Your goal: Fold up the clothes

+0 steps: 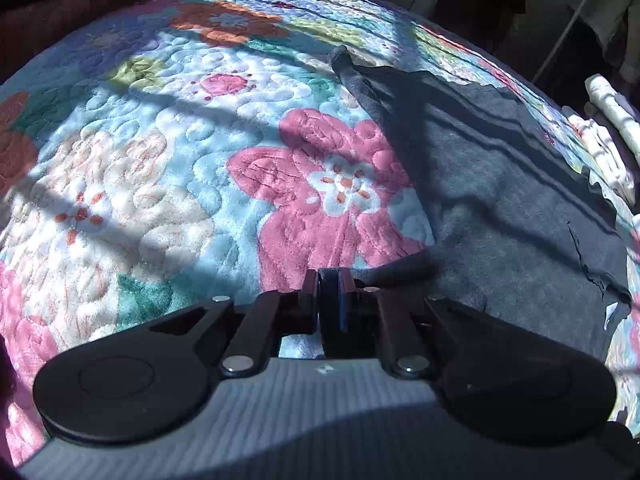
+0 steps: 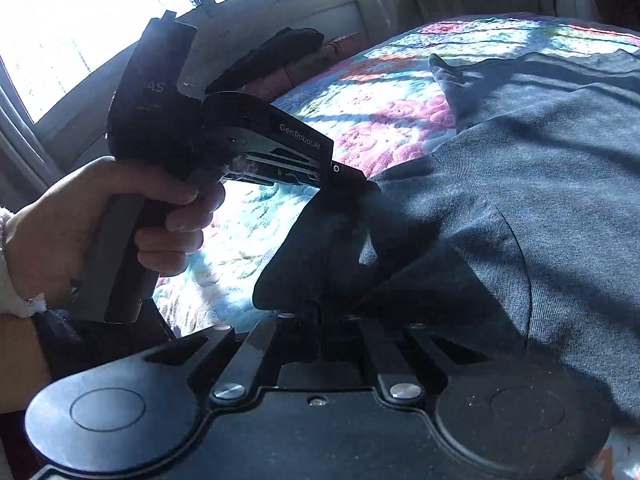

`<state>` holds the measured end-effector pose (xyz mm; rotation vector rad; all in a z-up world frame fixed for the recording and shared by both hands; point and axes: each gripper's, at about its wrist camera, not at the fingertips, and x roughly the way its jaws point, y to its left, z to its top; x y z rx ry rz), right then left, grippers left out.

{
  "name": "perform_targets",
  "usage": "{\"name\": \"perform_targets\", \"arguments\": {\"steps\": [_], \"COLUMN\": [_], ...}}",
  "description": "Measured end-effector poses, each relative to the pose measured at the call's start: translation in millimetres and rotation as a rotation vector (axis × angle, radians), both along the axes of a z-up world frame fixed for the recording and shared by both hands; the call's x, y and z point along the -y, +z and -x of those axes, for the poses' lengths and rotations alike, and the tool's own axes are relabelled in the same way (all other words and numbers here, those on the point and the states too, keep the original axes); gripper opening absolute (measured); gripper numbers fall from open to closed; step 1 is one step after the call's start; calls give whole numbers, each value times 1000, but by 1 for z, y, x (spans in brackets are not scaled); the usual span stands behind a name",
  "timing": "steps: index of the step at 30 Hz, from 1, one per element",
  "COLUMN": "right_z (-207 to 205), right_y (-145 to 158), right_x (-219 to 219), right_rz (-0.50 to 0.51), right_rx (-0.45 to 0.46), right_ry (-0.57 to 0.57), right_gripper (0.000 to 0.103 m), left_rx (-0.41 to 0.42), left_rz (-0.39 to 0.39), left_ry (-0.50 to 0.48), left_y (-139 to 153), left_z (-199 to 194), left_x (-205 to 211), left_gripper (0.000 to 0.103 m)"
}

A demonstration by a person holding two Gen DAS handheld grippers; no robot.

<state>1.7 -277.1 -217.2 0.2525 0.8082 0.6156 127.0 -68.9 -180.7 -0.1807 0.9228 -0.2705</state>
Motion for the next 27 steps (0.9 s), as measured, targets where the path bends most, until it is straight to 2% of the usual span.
{"name": "perform_targets", "arguments": {"steps": [3, 5, 6, 8, 10, 12, 15, 16, 18, 19, 23, 25, 27], "right_z": [4, 10, 13, 22, 35, 47, 58, 61, 65, 67, 76, 79, 83], "right_y": [6, 13, 17, 24, 31, 34, 32, 32, 30, 29, 34, 46, 58], "right_x": [13, 24, 31, 50, 76, 100, 137, 149, 172, 180, 197, 193, 188], "right_rz": [-22, -5, 10, 48, 72, 87, 123, 136, 162, 166, 171, 193, 220], "right_rx": [-9, 4, 17, 46, 62, 61, 50, 45, 19, 5, -14, 23, 64], "right_ry": [-15, -39, -56, -115, -189, -263, -386, -429, -515, -543, -591, -565, -537], "right_gripper": [10, 15, 19, 36, 38, 39, 50, 51, 51, 51, 51, 51, 53], "left_rx": [44, 73, 91, 145, 203, 207, 187, 178, 154, 138, 33, -41, -65], "left_rz": [-95, -88, -78, -75, -98, -87, -87, -106, -203, -239, -286, -316, -401], "left_ry": [-10, -58, -85, -138, -203, -294, -475, -533, -606, -620, -583, -553, -536], "left_y": [9, 20, 27, 43, 57, 63, 59, 56, 46, 42, 35, 36, 49], "left_z": [6, 11, 14, 21, 30, 38, 53, 58, 68, 70, 68, 65, 69], "left_x": [7, 15, 19, 31, 49, 65, 92, 101, 117, 123, 129, 135, 147], "left_gripper": [11, 12, 17, 30, 50, 54, 56, 57, 58, 59, 64, 64, 64]}}
